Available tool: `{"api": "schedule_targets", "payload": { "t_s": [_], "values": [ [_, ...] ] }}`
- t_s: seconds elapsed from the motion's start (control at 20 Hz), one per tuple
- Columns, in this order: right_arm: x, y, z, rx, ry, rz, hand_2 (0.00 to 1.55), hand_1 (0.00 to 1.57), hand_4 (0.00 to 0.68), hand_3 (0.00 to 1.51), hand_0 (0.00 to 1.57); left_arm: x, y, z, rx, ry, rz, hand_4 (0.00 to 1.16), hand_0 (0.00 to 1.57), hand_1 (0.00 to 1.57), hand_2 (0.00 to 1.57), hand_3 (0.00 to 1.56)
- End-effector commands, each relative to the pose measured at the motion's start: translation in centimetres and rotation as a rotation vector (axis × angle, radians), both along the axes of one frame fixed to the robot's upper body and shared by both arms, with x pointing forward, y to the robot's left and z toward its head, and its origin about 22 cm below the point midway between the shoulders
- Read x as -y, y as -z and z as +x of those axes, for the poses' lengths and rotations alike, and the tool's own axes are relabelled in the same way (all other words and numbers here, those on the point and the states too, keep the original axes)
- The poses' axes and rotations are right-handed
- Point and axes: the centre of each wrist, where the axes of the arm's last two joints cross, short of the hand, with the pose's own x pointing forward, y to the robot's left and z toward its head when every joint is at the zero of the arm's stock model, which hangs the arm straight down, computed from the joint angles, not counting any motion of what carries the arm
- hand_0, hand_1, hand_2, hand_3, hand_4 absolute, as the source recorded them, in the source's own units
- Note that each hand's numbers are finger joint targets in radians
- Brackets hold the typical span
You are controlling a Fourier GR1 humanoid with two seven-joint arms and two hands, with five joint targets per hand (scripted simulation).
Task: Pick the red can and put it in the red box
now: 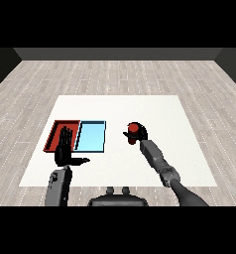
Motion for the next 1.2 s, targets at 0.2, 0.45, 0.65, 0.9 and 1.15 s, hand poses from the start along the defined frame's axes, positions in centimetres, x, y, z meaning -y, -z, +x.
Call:
{"api": "schedule_targets", "payload": {
  "t_s": [0.2,0.45,0.65,0.9,1.15],
  "values": [
    [-1.0,0.6,-0.4,-0.028,0.001,-0.111,1.47,1.53,0.551,1.42,1.53,-0.5,1.2,-0.1,0.000,-0.002,0.014,0.00,0.00,0.00,0.00,0.00],
    [-1.4,-0.2,0.3,-0.047,0.006,-0.130,1.47,1.53,0.546,1.41,1.53,1.4,0.1,-0.7,-0.011,-0.019,0.004,0.00,0.00,0.00,0.00,0.00],
    [-1.8,-0.7,0.6,-0.018,0.006,-0.130,1.47,1.55,0.558,1.41,1.55,-2.0,-0.1,0.6,-0.006,-0.007,0.012,0.00,0.00,0.00,0.00,0.00],
    [-1.9,-1.8,0.9,0.116,0.038,-0.070,1.47,1.54,0.586,1.38,1.54,0.0,0.4,0.8,-0.008,0.004,-0.003,0.00,0.00,0.00,0.00,0.00],
    [-1.0,-3.8,1.0,0.167,0.031,-0.074,1.46,1.54,0.582,1.38,1.54,1.0,-0.5,1.5,-0.010,0.003,0.000,0.00,0.00,0.00,0.00,0.00]
  ]
}}
